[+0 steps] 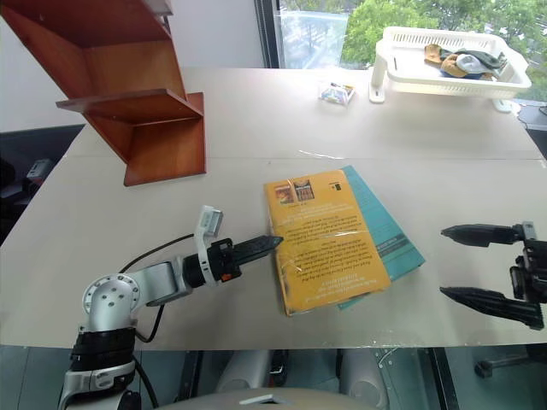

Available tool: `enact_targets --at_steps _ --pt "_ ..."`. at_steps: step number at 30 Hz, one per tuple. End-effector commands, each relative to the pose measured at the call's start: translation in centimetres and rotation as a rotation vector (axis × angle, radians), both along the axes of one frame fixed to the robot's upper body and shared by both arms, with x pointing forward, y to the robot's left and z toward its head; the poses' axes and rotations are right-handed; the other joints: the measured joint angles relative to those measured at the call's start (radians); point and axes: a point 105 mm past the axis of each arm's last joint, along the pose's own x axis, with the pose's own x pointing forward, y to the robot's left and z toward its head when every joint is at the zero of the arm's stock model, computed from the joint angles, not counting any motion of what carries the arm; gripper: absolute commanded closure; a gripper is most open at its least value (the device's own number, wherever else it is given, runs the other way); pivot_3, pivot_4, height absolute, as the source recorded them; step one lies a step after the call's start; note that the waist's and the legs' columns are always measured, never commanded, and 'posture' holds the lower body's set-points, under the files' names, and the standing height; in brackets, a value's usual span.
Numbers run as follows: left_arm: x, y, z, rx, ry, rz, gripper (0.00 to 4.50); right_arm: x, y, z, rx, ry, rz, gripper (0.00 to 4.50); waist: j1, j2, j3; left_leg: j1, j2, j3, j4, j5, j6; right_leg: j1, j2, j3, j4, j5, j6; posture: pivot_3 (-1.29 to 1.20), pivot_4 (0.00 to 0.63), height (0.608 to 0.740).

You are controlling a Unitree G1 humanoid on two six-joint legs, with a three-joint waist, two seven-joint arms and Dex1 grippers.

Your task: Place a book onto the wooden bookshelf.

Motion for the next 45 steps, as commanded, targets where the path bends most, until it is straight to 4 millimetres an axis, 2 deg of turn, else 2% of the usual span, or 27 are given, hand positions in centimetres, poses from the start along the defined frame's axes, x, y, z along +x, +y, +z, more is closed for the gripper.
enact_targets --at_steps 1,9,18,23,24,25,26,27,29,30,33,36,39,42,44,45 --pt "-0.1 -0.1 0.5 -0.019 -0.008 -0.049 0.24 -0.5 -0.4 1.6 -0.124 -0.109 0.094 0.00 -0.001 0.000 0.000 0.000 0.000 0.000 0.000 0.000 0.000 0.000 0.000 0.000 0.000 0.000 0.000 0.00 0.150 0.740" --pt "0.4 -0.2 0.1 -0.006 0.002 -0.083 0.24 1.8 0.0 3.2 -0.138 -0.265 0.172 0.00 -0.001 0.000 0.000 -0.001 0.000 0.000 0.001 0.000 0.000 0.000 -0.001 0.000 0.000 0.000 0.000 0.00 0.150 0.740" --pt "0.8 -0.7 1.1 -0.005 -0.028 -0.107 0.24 2.5 -0.3 2.3 -0.150 -0.229 0.190 0.00 0.000 0.000 0.000 -0.002 -0.001 -0.002 0.001 0.000 0.000 0.000 -0.004 -0.002 -0.001 0.000 0.000 0.00 0.150 0.740" --pt "0.9 -1.8 1.4 -0.027 -0.029 -0.117 0.24 2.6 -0.5 1.7 -0.157 -0.219 0.175 0.00 0.000 0.000 0.000 -0.002 -0.001 -0.002 0.001 0.000 0.000 0.000 -0.004 -0.003 -0.001 0.000 0.000 0.00 0.150 0.740" --pt "1.0 -2.0 1.5 -0.034 -0.032 -0.114 0.74 2.6 -0.6 1.6 -0.160 -0.218 0.173 0.00 0.000 0.000 0.000 -0.002 -0.001 -0.003 0.001 0.000 0.000 0.001 -0.004 -0.003 -0.001 0.000 0.000 0.00 0.150 0.740" --pt "1.1 -2.0 1.6 -0.042 -0.033 -0.112 0.97 2.6 -0.7 1.6 -0.160 -0.218 0.170 0.00 0.000 0.000 0.000 -0.002 -0.001 -0.003 0.001 0.000 0.000 0.001 -0.004 -0.003 -0.001 0.000 0.000 0.00 0.150 0.740" --pt "1.2 -2.1 1.7 -0.047 -0.035 -0.112 1.41 2.6 -0.7 1.7 -0.160 -0.219 0.167 0.00 0.000 0.000 0.000 -0.002 -0.002 -0.003 0.001 0.000 0.000 0.001 -0.004 -0.003 -0.001 0.000 0.000 0.00 0.150 0.740" --pt "1.2 -2.1 1.8 -0.047 -0.036 -0.116 2.10 2.6 -0.8 1.7 -0.157 -0.213 0.157 0.00 0.000 0.000 0.000 -0.002 -0.002 -0.003 0.001 0.000 0.000 0.001 -0.004 -0.003 -0.001 0.000 0.000 0.00 0.150 0.740" --pt "1.2 -2.2 2.0 -0.044 -0.046 -0.121 2.60 2.6 -0.9 1.8 -0.145 -0.194 0.135 0.00 0.000 0.000 0.000 -0.002 -0.002 -0.003 0.001 0.000 0.000 0.001 -0.004 -0.003 -0.001 0.000 0.000 0.00 0.150 0.740" --pt "1.5 -2.2 2.5 -0.055 -0.063 -0.115 3.18 2.6 -1.0 1.8 -0.140 -0.189 0.128 0.00 0.000 0.000 0.000 -0.002 -0.001 -0.003 0.001 0.000 0.000 0.001 -0.004 -0.003 -0.001 0.000 0.000 0.00 0.150 0.740" --pt "1.8 -2.1 3.9 -0.095 -0.101 -0.116 4.18 2.5 -1.1 1.7 -0.137 -0.181 0.120 0.00 0.001 0.000 0.000 -0.002 -0.002 -0.003 0.001 0.000 0.000 0.001 -0.004 -0.003 -0.001 0.000 0.000 0.00 0.150 0.740" --pt "1.7 -2.4 5.8 -0.069 -0.182 -0.151 4.26 2.5 -1.4 1.7 -0.122 -0.181 0.101 0.00 0.000 0.000 0.001 -0.002 -0.002 -0.003 0.001 0.000 0.000 0.001 -0.004 -0.003 -0.001 0.000 0.000 0.00 0.150 0.740" --pt "2.0 -2.6 9.0 -0.047 -0.340 -0.162 4.26 2.9 -2.0 2.8 -0.041 -0.198 0.072 0.00 0.000 -0.001 0.001 -0.002 -0.002 -0.003 0.001 0.000 0.000 0.001 -0.004 -0.003 -0.002 0.000 0.000 0.00 0.150 0.740" --pt "2.5 -3.0 12.8 0.084 -0.655 -0.150 4.26 3.7 -3.1 2.8 -0.051 -0.205 0.023 0.00 0.000 -0.002 0.002 -0.002 -0.002 -0.003 0.001 0.000 0.000 0.001 -0.004 -0.003 -0.001 0.000 0.000 0.00 0.150 0.740" --pt "3.8 -3.0 16.9 0.145 -0.931 -0.064 4.26 4.2 -3.7 3.0 -0.026 -0.213 -0.005 0.00 0.001 -0.002 0.002 -0.002 -0.003 -0.002 0.001 0.002 -0.003 0.001 -0.002 -0.003 -0.003 0.000 0.000 0.00 0.150 0.740" --pt "3.8 -3.1 19.1 0.175 -1.082 -0.057 4.26 4.4 -4.1 3.1 -0.017 -0.217 -0.016 0.00 0.002 -0.002 0.003 -0.002 -0.003 -0.002 0.001 0.002 -0.004 0.001 -0.002 -0.003 -0.003 0.000 0.000 0.00 0.150 0.740"
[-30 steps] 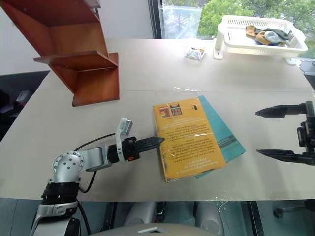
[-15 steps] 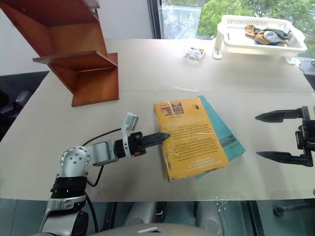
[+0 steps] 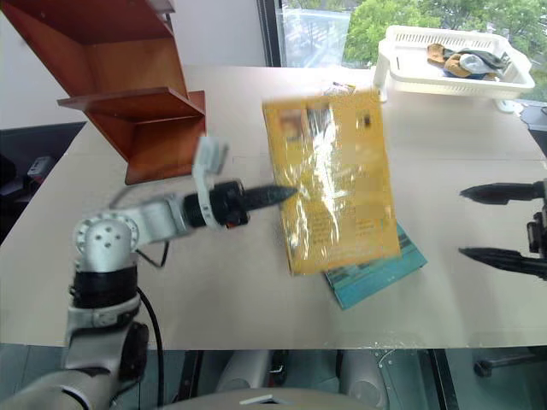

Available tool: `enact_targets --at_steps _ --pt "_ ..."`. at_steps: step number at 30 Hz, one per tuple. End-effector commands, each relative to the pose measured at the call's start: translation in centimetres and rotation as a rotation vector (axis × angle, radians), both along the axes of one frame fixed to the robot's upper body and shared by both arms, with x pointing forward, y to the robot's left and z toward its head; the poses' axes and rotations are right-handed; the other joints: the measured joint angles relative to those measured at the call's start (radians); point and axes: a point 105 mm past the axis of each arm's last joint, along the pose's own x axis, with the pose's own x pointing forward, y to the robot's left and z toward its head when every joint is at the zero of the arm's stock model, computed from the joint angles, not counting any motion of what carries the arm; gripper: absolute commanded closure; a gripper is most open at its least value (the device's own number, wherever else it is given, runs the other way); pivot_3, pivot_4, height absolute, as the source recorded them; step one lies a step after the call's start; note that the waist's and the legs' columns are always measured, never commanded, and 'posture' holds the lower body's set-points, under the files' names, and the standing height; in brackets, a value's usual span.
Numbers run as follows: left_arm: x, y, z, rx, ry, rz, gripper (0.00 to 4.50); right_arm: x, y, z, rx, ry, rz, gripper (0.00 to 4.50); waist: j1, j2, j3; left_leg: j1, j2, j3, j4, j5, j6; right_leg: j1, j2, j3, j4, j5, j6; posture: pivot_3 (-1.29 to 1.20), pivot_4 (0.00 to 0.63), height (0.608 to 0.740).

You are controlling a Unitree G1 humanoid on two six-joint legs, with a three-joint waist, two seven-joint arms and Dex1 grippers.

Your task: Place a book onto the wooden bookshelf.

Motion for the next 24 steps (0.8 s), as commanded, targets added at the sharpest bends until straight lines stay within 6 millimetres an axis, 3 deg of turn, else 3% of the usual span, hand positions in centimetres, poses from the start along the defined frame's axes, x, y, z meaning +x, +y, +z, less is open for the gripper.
enact_targets --at_steps 1,6,12,18,24 --pt "-0.1 -0.5 7.5 0.018 -0.506 0.017 4.26 0.3 -1.0 1.0 0.020 -0.045 -0.005 0.00 0.001 -0.001 0.001 -0.001 0.000 0.000 0.000 0.000 0.000 0.000 0.000 0.000 0.000 0.000 0.000 0.00 0.150 0.740" --pt "1.1 0.8 10.4 0.392 -0.972 0.067 4.26 1.5 -1.8 1.5 0.029 -0.066 -0.025 0.00 -0.006 0.000 0.001 0.001 -0.001 0.005 -0.005 0.000 0.000 -0.001 0.003 0.004 -0.006 0.000 0.000 0.00 0.150 0.740" --pt "1.0 1.7 14.2 0.659 -1.427 0.098 4.26 2.6 -2.2 1.8 0.017 -0.086 -0.036 0.00 -0.002 -0.002 0.006 -0.001 0.000 0.007 -0.006 0.000 0.000 -0.005 0.005 0.004 -0.006 0.000 0.001 0.00 0.150 0.740" --pt "0.1 3.5 17.7 0.716 -1.616 0.177 4.26 3.1 -2.1 2.0 0.018 -0.090 -0.025 0.00 -0.002 -0.002 0.007 -0.002 0.000 0.009 -0.006 0.000 0.000 -0.006 0.004 0.005 -0.006 0.000 0.002 0.00 0.150 0.740" --pt "0.5 6.5 17.8 0.860 -1.601 0.236 4.26 3.7 -1.7 2.7 0.026 -0.106 -0.012 0.00 -0.018 -0.001 0.008 -0.001 0.001 0.011 -0.003 0.000 0.000 -0.009 0.004 0.007 0.002 0.000 0.002 0.00 0.150 0.740"
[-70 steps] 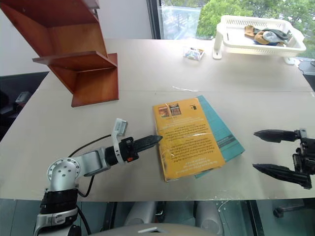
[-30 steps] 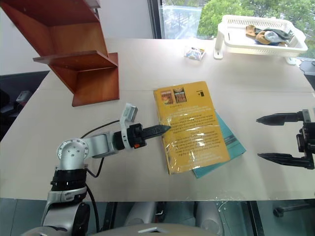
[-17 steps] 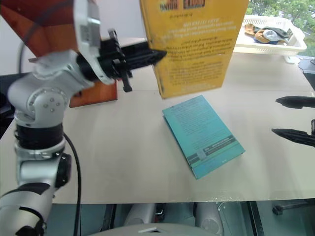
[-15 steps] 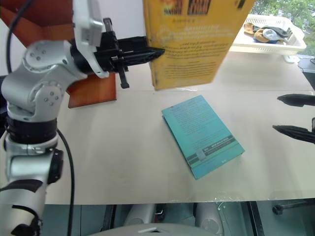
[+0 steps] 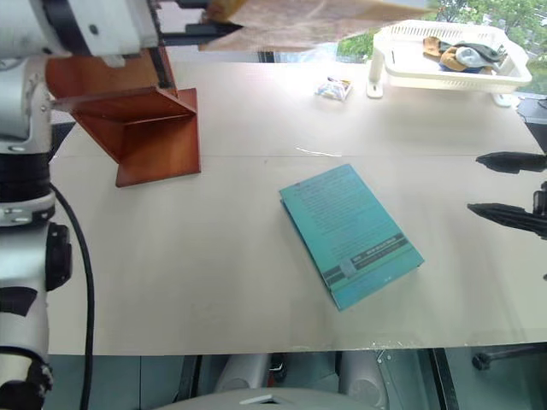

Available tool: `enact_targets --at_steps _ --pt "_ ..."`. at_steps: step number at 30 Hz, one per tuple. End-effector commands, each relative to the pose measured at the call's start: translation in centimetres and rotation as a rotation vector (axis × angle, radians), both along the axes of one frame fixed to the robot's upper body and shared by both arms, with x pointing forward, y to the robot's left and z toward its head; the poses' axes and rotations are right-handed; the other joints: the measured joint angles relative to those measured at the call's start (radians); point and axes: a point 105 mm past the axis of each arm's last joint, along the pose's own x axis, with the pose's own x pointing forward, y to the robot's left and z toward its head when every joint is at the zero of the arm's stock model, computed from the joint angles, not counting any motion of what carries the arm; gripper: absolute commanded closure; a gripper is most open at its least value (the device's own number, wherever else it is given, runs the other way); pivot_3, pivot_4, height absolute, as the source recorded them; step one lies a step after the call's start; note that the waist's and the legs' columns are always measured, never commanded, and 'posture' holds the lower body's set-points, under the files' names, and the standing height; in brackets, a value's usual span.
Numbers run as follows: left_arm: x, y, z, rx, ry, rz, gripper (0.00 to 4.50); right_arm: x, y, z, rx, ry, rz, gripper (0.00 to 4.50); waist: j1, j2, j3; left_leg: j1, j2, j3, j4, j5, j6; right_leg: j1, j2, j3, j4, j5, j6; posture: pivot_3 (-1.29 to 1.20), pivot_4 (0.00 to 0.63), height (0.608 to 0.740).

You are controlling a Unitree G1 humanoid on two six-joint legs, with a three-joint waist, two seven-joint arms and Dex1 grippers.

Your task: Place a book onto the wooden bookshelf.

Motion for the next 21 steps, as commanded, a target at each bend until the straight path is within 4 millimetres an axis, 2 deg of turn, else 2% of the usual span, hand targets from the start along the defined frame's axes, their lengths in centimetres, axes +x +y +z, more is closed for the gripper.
enact_targets --at_steps 1,3,5,11,14,17,21 --pt "-0.8 2.6 2.2 0.003 -0.104 0.089 4.26 -0.3 0.2 1.6 -0.031 -0.042 0.051 0.00 -0.006 0.000 0.000 0.000 0.000 0.000 0.000 0.000 0.000 0.000 0.000 0.000 0.000 0.000 0.000 0.00 0.150 0.740" --pt "-0.2 5.0 2.5 0.048 -0.136 0.206 4.26 0.0 0.3 1.9 -0.028 -0.048 0.056 0.00 -0.012 0.000 0.000 0.000 0.000 0.000 0.001 -0.001 0.001 0.000 0.000 0.000 0.001 0.000 0.000 0.00 0.150 0.740" --pt "0.1 7.3 1.9 0.092 -0.109 0.306 4.26 0.4 0.5 2.4 -0.012 -0.061 0.063 0.00 -0.018 0.000 0.001 0.000 0.001 0.001 0.001 -0.001 0.002 -0.001 0.000 0.001 0.001 0.000 0.000 0.00 0.150 0.740" --pt "0.0 9.7 0.4 0.174 -0.023 0.432 4.26 1.4 1.0 3.9 0.057 -0.094 0.090 0.00 -0.009 0.000 0.001 -0.004 0.004 0.003 0.001 -0.001 0.002 -0.007 0.001 0.003 0.003 0.000 0.000 0.00 0.150 0.740" --pt "-0.4 11.4 0.0 0.205 0.034 0.522 4.26 2.0 1.0 3.6 0.060 -0.089 0.085 0.00 -0.012 -0.001 0.002 -0.007 0.004 0.003 0.002 -0.001 0.001 -0.009 0.001 0.003 0.003 0.000 0.000 0.00 0.150 0.740" --pt "-0.7 14.3 0.5 0.238 0.028 0.677 4.26 2.3 1.2 4.1 0.106 -0.096 0.100 0.00 -0.013 -0.001 0.002 -0.018 0.004 0.002 0.006 0.000 0.001 -0.019 0.002 0.002 0.005 0.000 0.000 0.00 0.150 0.740" --pt "-0.9 16.4 0.1 0.266 0.075 0.779 4.26 2.6 1.6 5.2 0.166 -0.126 0.128 0.00 -0.015 -0.001 0.002 -0.021 0.003 0.004 0.007 0.000 0.000 -0.025 0.002 0.004 0.009 0.000 0.000 0.00 0.150 0.740"
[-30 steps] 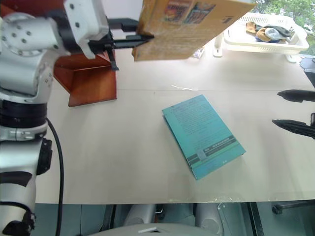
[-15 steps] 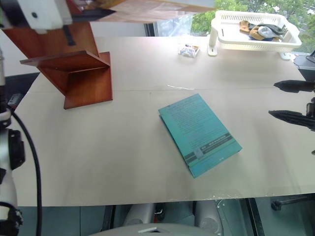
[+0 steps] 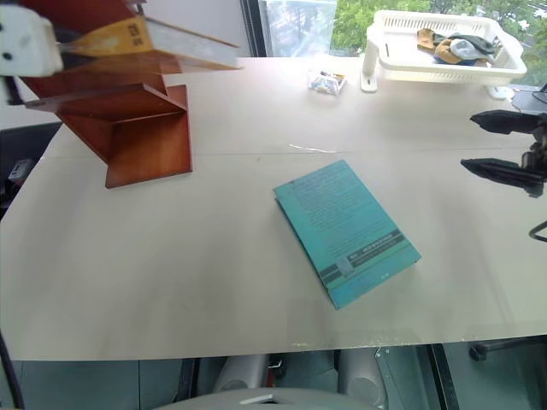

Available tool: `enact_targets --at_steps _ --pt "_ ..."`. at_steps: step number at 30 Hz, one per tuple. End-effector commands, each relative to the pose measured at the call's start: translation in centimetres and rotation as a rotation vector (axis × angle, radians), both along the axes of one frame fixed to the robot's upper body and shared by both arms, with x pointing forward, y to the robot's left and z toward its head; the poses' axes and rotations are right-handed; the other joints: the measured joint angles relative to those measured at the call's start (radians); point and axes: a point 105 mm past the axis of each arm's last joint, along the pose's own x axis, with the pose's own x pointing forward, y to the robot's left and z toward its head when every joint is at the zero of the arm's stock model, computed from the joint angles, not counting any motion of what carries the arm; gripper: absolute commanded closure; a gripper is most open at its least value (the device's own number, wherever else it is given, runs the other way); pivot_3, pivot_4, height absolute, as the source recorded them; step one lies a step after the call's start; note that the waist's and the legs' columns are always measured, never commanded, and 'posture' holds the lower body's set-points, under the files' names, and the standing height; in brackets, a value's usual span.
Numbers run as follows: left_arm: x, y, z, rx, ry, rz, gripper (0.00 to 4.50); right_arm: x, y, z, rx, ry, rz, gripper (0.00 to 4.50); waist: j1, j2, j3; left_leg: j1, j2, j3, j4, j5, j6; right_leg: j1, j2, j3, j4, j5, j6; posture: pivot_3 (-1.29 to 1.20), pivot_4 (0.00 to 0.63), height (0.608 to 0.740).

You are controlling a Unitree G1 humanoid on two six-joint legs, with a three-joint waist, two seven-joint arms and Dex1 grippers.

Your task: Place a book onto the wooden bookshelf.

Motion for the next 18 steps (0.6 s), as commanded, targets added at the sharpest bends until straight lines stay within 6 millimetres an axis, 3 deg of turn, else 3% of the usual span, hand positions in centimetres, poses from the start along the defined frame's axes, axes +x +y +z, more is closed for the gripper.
enact_targets --at_steps 1,7,18 --pt "-1.1 2.1 1.2 0.004 -0.035 0.104 4.26 -0.8 0.6 2.3 0.041 -0.078 0.087 0.00 0.000 0.000 0.000 0.000 0.000 0.000 0.000 0.000 0.000 0.000 0.000 0.000 0.000 0.000 0.000 0.00 0.150 0.740" --pt "-1.3 4.6 0.5 0.029 -0.003 0.228 4.26 -1.6 1.8 3.8 0.111 -0.090 0.185 0.00 0.000 0.000 0.000 0.000 0.003 0.001 0.001 0.000 0.000 0.000 0.000 0.000 0.002 0.000 0.000 0.00 0.150 0.740" --pt "-1.0 5.2 -0.1 0.029 0.018 0.260 4.26 -2.4 2.1 4.6 0.157 -0.070 0.240 0.00 -0.004 0.000 0.000 0.005 0.010 0.010 0.003 -0.002 0.004 -0.002 0.006 0.011 0.009 0.000 0.000 0.00 0.150 0.740"
